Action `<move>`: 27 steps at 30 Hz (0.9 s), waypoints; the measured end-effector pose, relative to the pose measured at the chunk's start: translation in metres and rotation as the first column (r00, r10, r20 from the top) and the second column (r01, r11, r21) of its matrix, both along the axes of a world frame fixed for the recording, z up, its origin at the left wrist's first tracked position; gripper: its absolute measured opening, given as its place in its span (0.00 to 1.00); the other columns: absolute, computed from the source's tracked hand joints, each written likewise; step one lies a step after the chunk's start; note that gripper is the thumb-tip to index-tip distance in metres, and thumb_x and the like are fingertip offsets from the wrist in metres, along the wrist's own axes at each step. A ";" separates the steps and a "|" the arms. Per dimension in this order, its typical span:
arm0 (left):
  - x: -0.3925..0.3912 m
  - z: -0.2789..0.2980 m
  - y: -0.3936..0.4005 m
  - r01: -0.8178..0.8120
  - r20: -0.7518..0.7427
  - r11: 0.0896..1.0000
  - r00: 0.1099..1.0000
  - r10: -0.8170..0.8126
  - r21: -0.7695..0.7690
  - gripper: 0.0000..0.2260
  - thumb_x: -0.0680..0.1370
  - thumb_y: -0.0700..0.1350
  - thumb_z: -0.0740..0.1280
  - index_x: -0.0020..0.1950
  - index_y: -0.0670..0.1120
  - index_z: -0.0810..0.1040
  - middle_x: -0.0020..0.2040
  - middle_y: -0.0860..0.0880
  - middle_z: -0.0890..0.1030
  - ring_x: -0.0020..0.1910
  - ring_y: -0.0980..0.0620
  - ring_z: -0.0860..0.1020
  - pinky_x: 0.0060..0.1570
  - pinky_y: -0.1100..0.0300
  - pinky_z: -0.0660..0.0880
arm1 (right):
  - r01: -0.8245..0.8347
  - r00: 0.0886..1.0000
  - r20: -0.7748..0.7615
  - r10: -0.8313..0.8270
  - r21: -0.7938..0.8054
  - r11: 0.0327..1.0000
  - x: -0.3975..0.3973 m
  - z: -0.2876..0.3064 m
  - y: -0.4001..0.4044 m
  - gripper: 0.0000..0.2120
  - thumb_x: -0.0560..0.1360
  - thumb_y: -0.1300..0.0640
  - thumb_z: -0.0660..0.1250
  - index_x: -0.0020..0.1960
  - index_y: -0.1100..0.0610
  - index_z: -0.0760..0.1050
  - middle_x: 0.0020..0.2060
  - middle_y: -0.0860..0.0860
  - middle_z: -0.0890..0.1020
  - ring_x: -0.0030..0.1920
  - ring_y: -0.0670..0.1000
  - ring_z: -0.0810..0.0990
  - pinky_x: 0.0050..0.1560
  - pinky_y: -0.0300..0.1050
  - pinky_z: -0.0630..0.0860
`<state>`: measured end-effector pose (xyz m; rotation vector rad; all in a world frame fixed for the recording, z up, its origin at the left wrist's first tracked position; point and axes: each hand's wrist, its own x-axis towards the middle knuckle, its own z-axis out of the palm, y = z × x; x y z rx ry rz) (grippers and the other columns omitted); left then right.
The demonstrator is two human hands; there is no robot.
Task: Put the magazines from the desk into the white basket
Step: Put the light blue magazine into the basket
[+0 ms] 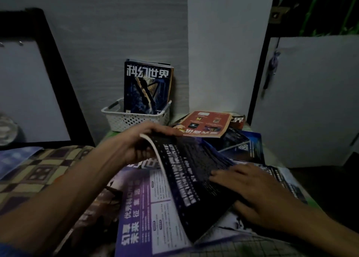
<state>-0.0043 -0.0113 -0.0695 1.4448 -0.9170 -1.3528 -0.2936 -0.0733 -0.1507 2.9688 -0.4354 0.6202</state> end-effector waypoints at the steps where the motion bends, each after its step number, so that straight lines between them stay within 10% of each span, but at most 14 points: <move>1: 0.000 0.000 0.003 -0.018 -0.012 0.998 1.000 0.017 -0.067 0.21 0.59 0.46 0.78 0.50 0.40 0.86 0.51 0.39 0.85 0.42 0.46 0.81 0.36 0.58 0.80 | 0.000 0.991 0.136 0.003 -0.026 1.000 0.007 0.000 0.002 0.26 0.69 0.56 0.66 0.67 0.48 0.75 0.60 0.47 0.82 0.54 0.49 0.80 0.52 0.46 0.77; 3: 0.006 0.005 0.009 -0.189 -0.150 0.945 0.977 0.153 -0.267 0.10 0.74 0.47 0.67 0.39 0.45 0.86 0.39 0.45 0.86 0.36 0.51 0.81 0.31 0.61 0.79 | -0.026 0.916 0.400 -0.028 0.129 0.991 0.022 0.010 0.004 0.18 0.72 0.58 0.61 0.59 0.46 0.79 0.45 0.41 0.84 0.43 0.43 0.81 0.41 0.37 0.74; 6: 0.020 0.023 0.017 -0.365 -0.280 0.792 0.926 0.254 -0.489 0.21 0.80 0.51 0.58 0.33 0.47 0.83 0.29 0.49 0.78 0.27 0.55 0.73 0.29 0.64 0.67 | -0.279 0.662 0.706 -0.252 0.544 0.791 0.051 0.036 -0.003 0.07 0.79 0.54 0.64 0.49 0.45 0.80 0.39 0.41 0.85 0.39 0.39 0.83 0.35 0.32 0.75; 9: 0.027 0.044 0.023 -0.202 0.041 0.719 0.952 0.304 -0.665 0.11 0.79 0.48 0.63 0.42 0.51 0.84 0.33 0.56 0.79 0.30 0.60 0.73 0.30 0.66 0.65 | -0.551 0.490 0.794 -0.360 0.602 0.577 0.090 0.060 -0.008 0.08 0.80 0.59 0.63 0.49 0.50 0.81 0.43 0.43 0.87 0.44 0.45 0.86 0.40 0.36 0.80; 11: 0.036 0.050 0.021 -0.092 0.351 0.678 0.800 0.486 -0.729 0.08 0.78 0.40 0.68 0.54 0.52 0.80 0.36 0.59 0.81 0.33 0.65 0.77 0.31 0.72 0.69 | -0.610 0.456 0.807 -0.375 0.590 0.530 0.113 0.071 -0.007 0.08 0.80 0.59 0.63 0.51 0.50 0.79 0.45 0.43 0.87 0.45 0.44 0.86 0.41 0.36 0.80; 15: 0.059 0.037 0.024 -0.140 0.518 0.668 0.523 0.677 -0.731 0.07 0.77 0.37 0.69 0.52 0.48 0.80 0.39 0.55 0.79 0.33 0.64 0.77 0.32 0.76 0.69 | -0.559 0.567 0.732 -0.378 0.678 0.477 0.141 0.056 -0.018 0.09 0.81 0.54 0.61 0.58 0.44 0.75 0.51 0.45 0.85 0.53 0.49 0.84 0.46 0.42 0.82; 18: 0.082 -0.003 0.027 -0.219 0.494 0.754 0.638 0.591 -0.619 0.08 0.77 0.33 0.67 0.44 0.45 0.81 0.40 0.47 0.82 0.37 0.63 0.79 0.41 0.63 0.77 | -0.438 0.689 0.589 -0.423 0.803 0.404 0.150 0.031 -0.029 0.19 0.81 0.50 0.60 0.72 0.44 0.66 0.63 0.45 0.79 0.60 0.47 0.80 0.59 0.47 0.78; 21: 0.088 -0.043 0.022 -0.182 0.546 0.851 0.697 0.466 -0.493 0.08 0.78 0.36 0.68 0.48 0.49 0.81 0.43 0.53 0.85 0.44 0.57 0.82 0.44 0.59 0.79 | -0.302 0.769 0.533 -0.351 0.788 0.537 0.149 0.024 -0.045 0.19 0.80 0.44 0.59 0.70 0.36 0.65 0.61 0.35 0.78 0.61 0.40 0.77 0.58 0.39 0.77; 23: 0.090 -0.054 0.013 -0.175 0.555 0.826 0.664 0.501 -0.536 0.11 0.78 0.38 0.68 0.47 0.55 0.80 0.42 0.60 0.84 0.41 0.63 0.81 0.38 0.69 0.76 | -0.193 0.813 0.491 -0.312 0.734 0.651 0.150 0.034 -0.056 0.13 0.80 0.44 0.58 0.64 0.34 0.68 0.52 0.28 0.80 0.55 0.33 0.77 0.46 0.25 0.74; 27: 0.104 -0.045 -0.017 -0.320 0.400 0.692 0.631 0.665 -0.647 0.07 0.80 0.38 0.66 0.50 0.50 0.81 0.45 0.54 0.85 0.44 0.57 0.83 0.42 0.67 0.78 | -0.021 0.854 0.439 -0.280 0.567 0.823 0.170 0.052 -0.079 0.12 0.81 0.42 0.51 0.61 0.38 0.69 0.52 0.36 0.78 0.48 0.33 0.77 0.44 0.28 0.71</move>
